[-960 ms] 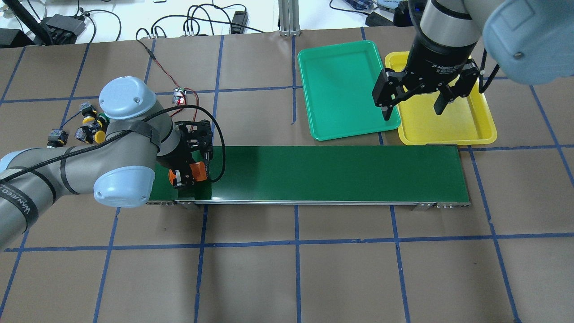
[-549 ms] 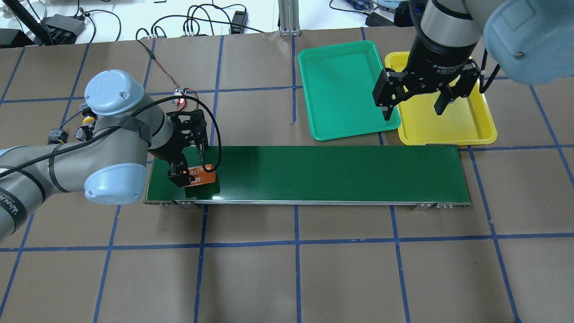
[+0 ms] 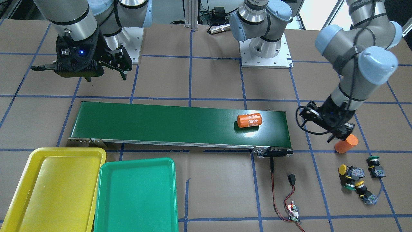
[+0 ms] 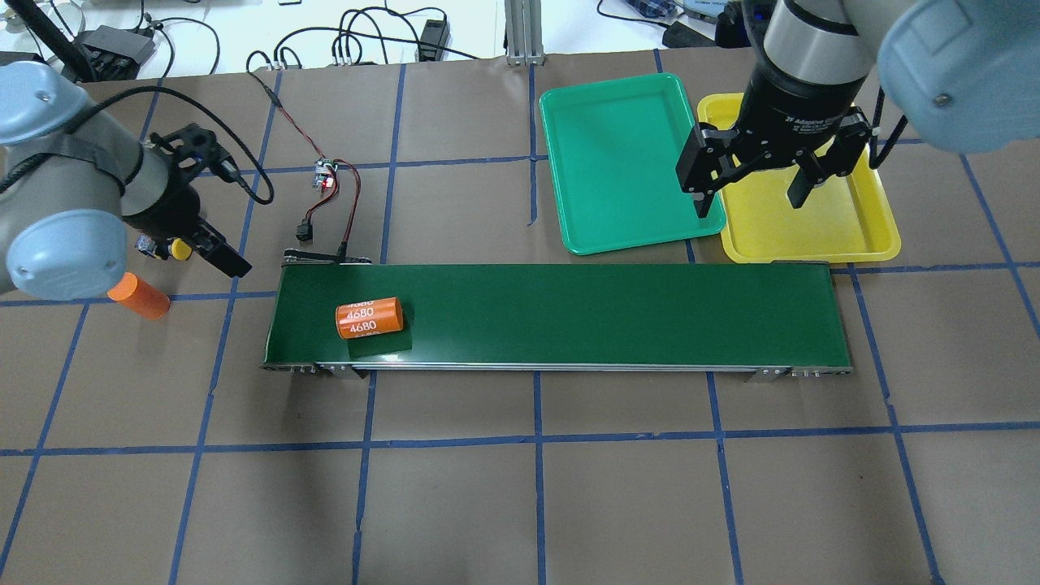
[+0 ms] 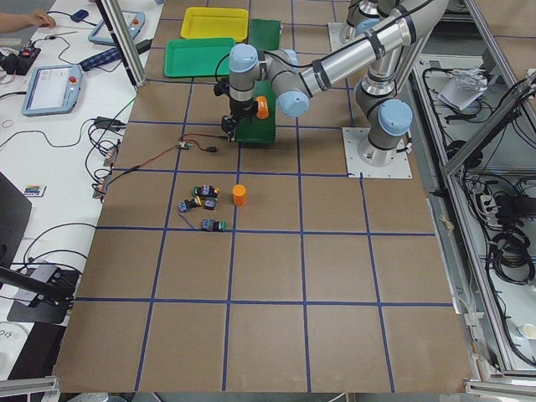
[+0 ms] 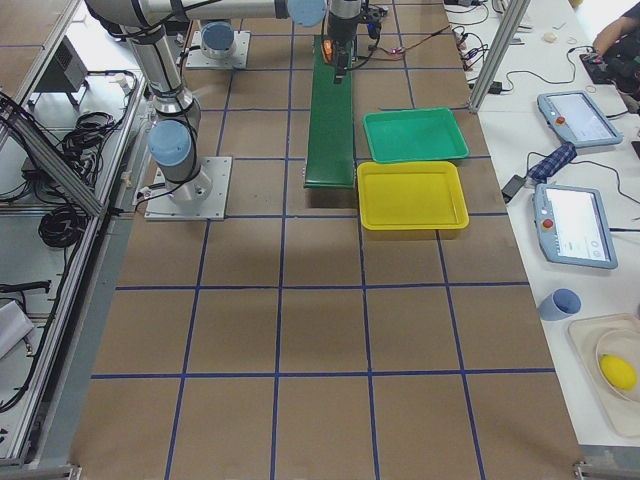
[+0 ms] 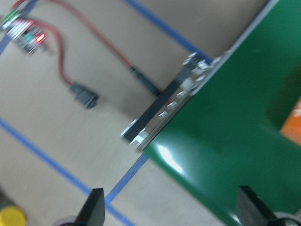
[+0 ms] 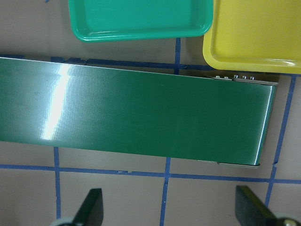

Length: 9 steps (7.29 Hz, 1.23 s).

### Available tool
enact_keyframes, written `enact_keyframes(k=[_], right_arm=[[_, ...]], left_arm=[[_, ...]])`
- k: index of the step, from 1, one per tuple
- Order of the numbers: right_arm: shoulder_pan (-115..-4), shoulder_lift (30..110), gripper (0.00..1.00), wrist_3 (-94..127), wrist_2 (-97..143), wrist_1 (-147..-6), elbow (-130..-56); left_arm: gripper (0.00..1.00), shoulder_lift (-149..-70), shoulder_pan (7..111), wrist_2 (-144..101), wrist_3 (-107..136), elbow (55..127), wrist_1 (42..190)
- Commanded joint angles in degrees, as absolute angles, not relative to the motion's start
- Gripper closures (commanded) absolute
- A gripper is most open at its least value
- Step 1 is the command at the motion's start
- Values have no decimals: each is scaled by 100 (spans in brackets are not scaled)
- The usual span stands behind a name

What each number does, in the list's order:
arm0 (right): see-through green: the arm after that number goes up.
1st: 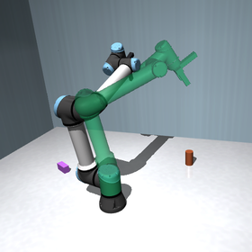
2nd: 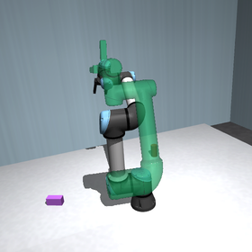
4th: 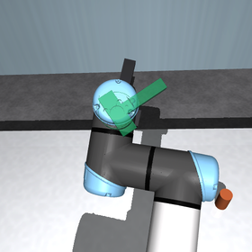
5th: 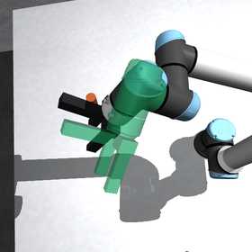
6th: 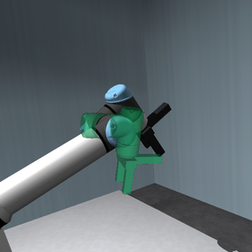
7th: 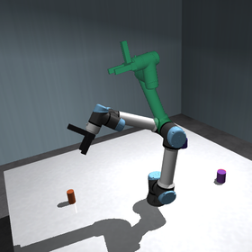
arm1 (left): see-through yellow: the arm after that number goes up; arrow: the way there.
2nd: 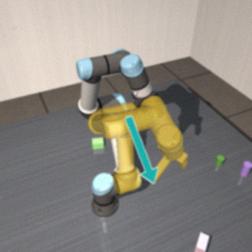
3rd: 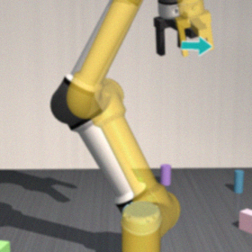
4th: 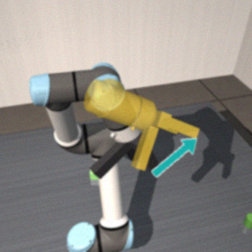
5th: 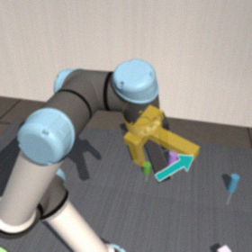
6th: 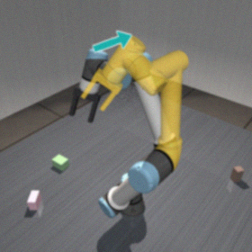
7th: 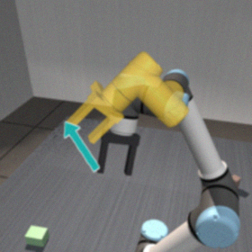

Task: Sort buttons by color to trays
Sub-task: 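Move the left gripper back and grasp the second orange cell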

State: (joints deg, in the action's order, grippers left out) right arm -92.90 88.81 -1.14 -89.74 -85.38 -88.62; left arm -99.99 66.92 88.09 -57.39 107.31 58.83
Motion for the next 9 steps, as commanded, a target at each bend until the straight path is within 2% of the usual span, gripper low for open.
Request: enact_keyframes(k=[1,3,6,9], right_arm=[[-9290,8877,0,-114,-8974,-8534,-8868],[-9299,8877,0,-114,-8974,-8552,-8859],[-9290,8886,0,-114,-8974,-8525,-8859],[-9290,8877,0,-114,-8974,-8525,-8877]], left_arm=[[0,-10597,5856,9233,-4351,10180,5933],[0,-11081,5748,9405,-3982,9740,5976],[0,-11469,5530,9404,-4025,9781,5985],[2,-11531,5475,8968,-3920,9826,6107]])
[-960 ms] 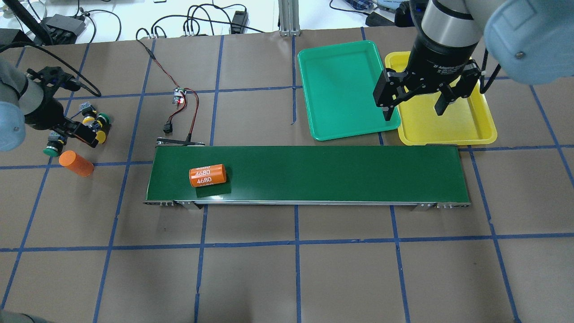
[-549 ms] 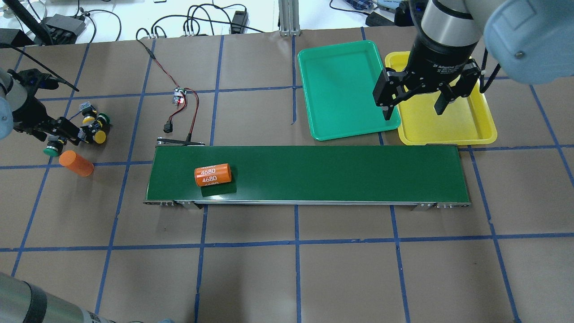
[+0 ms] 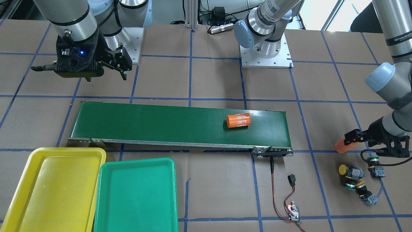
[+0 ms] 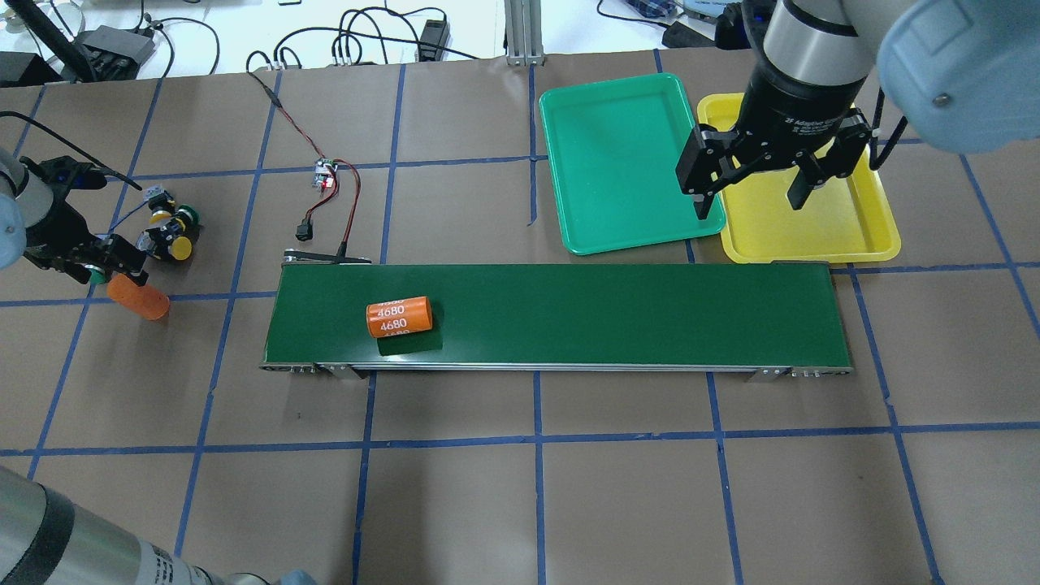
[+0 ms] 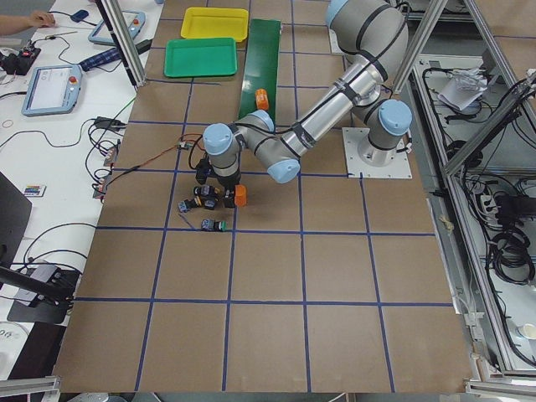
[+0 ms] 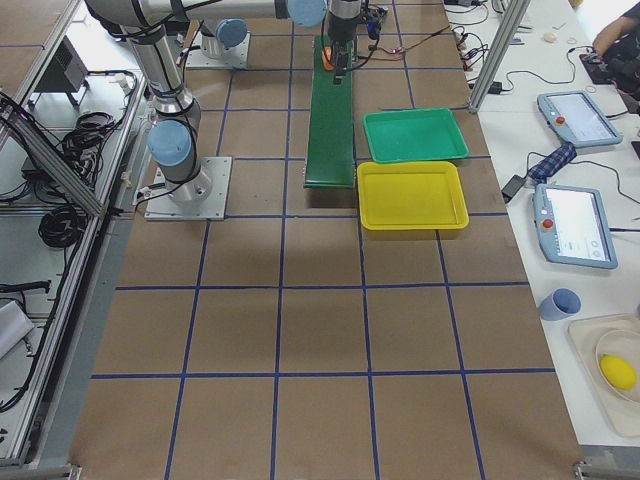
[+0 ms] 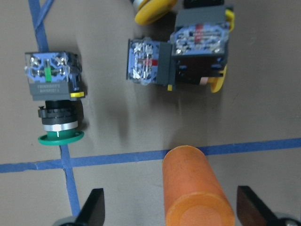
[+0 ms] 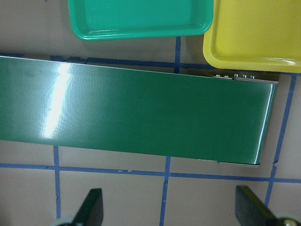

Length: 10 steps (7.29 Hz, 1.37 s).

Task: Sort buttons by color to trays
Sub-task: 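Move the left gripper back and grasp the second orange cell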

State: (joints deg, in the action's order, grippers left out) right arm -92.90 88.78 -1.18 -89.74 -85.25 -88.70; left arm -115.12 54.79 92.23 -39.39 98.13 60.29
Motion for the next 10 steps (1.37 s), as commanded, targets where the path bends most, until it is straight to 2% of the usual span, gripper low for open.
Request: enact_keyframes(k=[1,2,4,7,10], right_arm=[[-9290,8886,0,-114,-8974,-8525,-8877],[-9290,8886,0,-114,-8974,-8534,-8877],[-9290,8877,0,-114,-8974,-8525,-8868],[-9290,8886,0,-114,-8974,-8525,-8868],[-9290,8886,0,-114,-8974,-8534,-8868]], left_arm=[[2,-11557,5484,8930,-3903,9817,6265],[10,-11532,5467,8947,-3911,9826,6267],[100,-11505,5475,9026,-3929,9826,6372],[100,-10902,5589,9053,-3876,9799,7142],[100,-9996,6973,8677,-2536,9765,7945]])
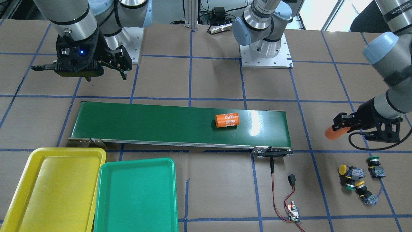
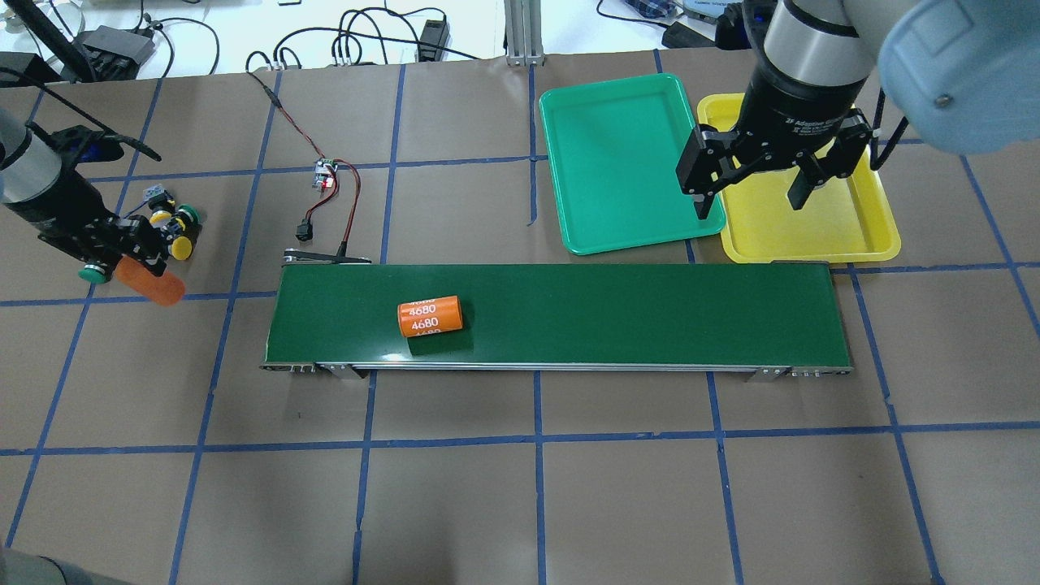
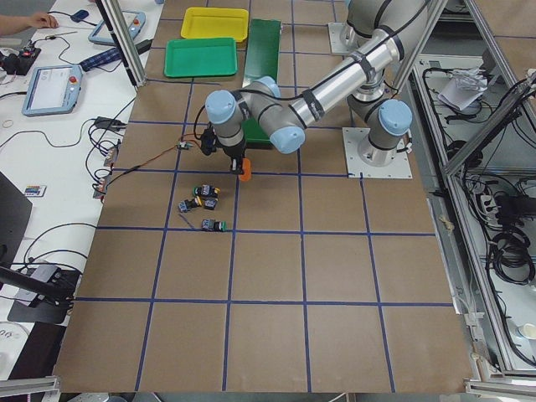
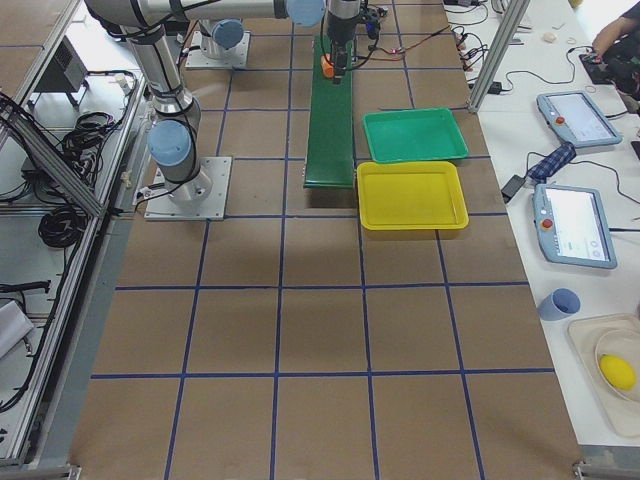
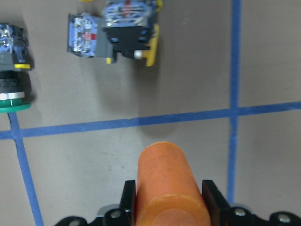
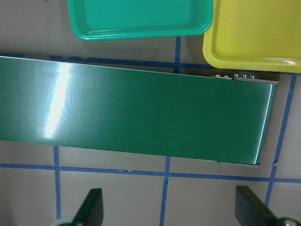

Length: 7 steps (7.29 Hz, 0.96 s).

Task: Sort buttons by color to trays
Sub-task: 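Place the second orange cell on the conveyor with the left gripper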

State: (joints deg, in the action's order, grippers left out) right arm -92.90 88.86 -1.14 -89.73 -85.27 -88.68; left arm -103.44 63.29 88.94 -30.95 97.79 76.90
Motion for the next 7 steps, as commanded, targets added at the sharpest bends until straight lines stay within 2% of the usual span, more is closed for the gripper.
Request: enact_keyframes(k=[1,3,5,7], right_arm=[[-9290,8886,0,-114,-8974,-8525,-8868],[-9290,8886,0,-114,-8974,-8525,-8868],[-9290,8886,0,-123,-8974,-8543,-8859],[-9290,8886,0,-114,-8974,-8534,-8859]], left_arm=[[100,-9854,7501,8684,-2453,9704,7919],[100,-9800,8180,8788,-1322,9931,7832],[100,-10072,8506,8859,-245,10019,7603],[100,-10072,8762,9008,-81,10195,7515]])
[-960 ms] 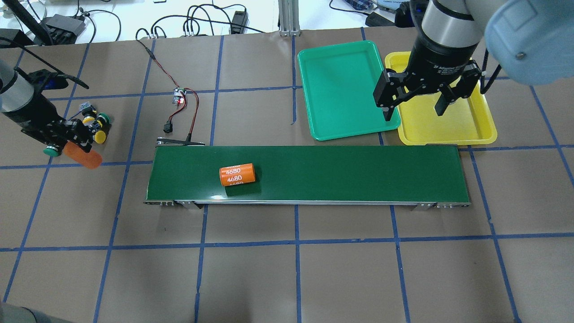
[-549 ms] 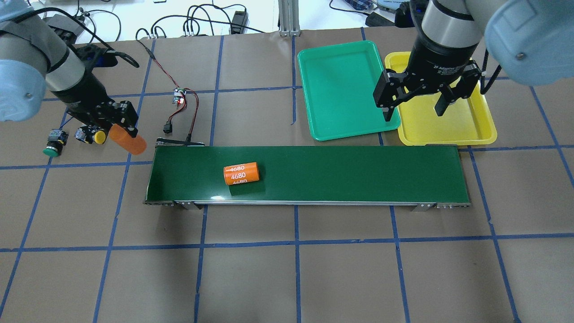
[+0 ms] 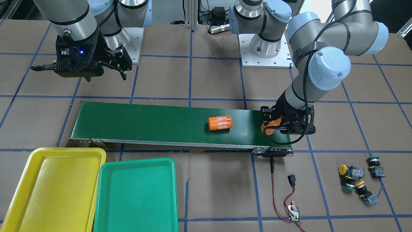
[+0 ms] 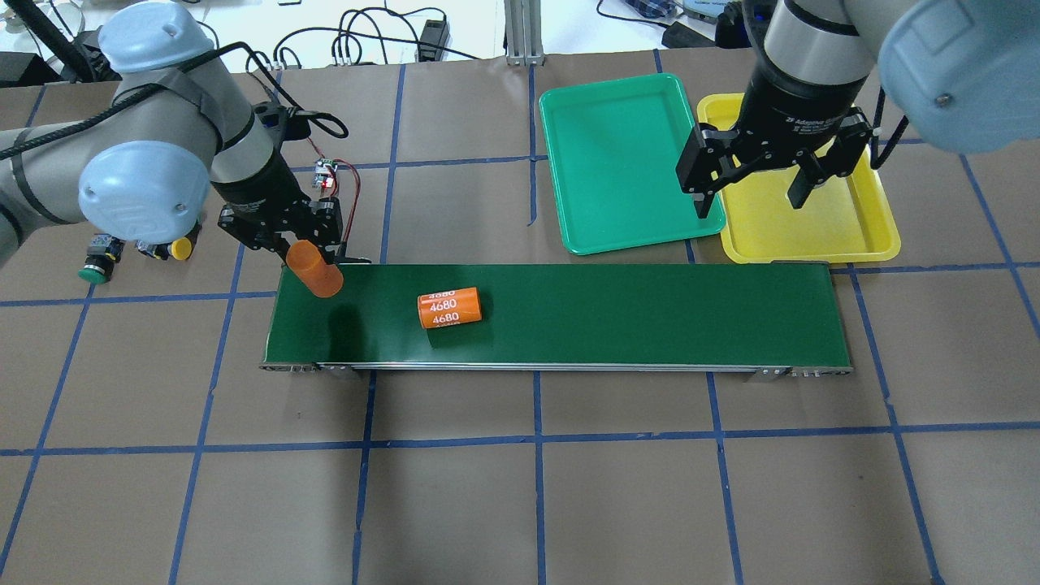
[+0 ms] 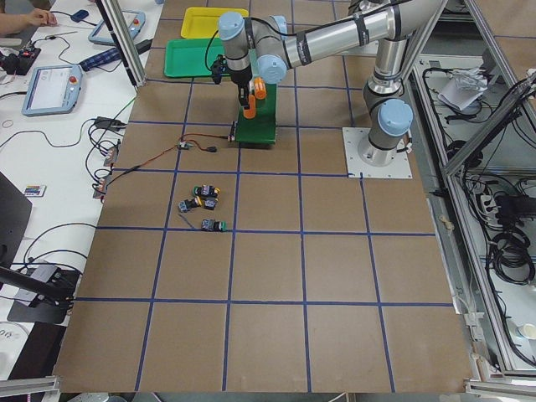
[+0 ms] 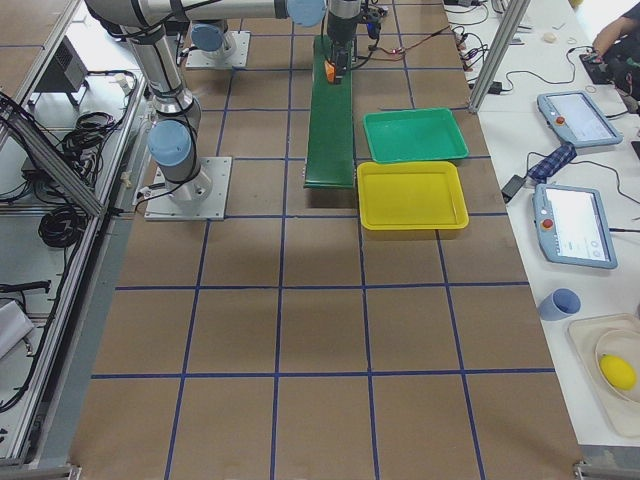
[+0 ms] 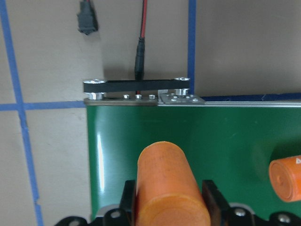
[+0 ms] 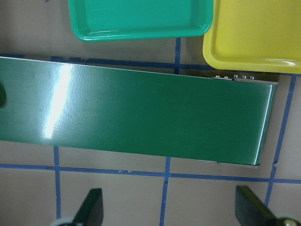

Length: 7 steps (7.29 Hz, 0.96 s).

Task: Sort buttons by color to trays
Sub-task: 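Place the second orange cell on the conveyor with the left gripper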

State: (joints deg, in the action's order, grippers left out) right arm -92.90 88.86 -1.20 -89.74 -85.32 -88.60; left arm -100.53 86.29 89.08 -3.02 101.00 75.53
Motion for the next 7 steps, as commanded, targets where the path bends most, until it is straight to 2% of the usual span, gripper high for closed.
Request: enact_keyframes(k=[1,2,3,4,5,6,7], right_arm=[[-9290,8877,0,-114,-8974,-8525,-8868],[-9299,8886,0,-114,-8974,-8543,-8859],[-9299,8886,0,-114,-8974,-8526,-8859],[-9290,8886,0,-114,-8974,-8534,-8859],[-9299,8886,0,-114,-8974,-8534,-8859],[-9299,8886,0,-114,-8974,-8525,-8859],[-9290,8886,0,-114,-8974,-8525,-8859]], left_arm=[[100,-10090,8832,9505,312,10387,7489],[100,-10116,8842,9518,299,10467,7393],[90,-10177,8868,9536,377,10494,7270],[66,-10256,8938,9510,448,10503,7103],[12,-10326,9121,9458,962,10529,6997],[0,-10353,9341,9152,1428,10434,6987],[0,-10354,9473,8819,1580,10398,6987]])
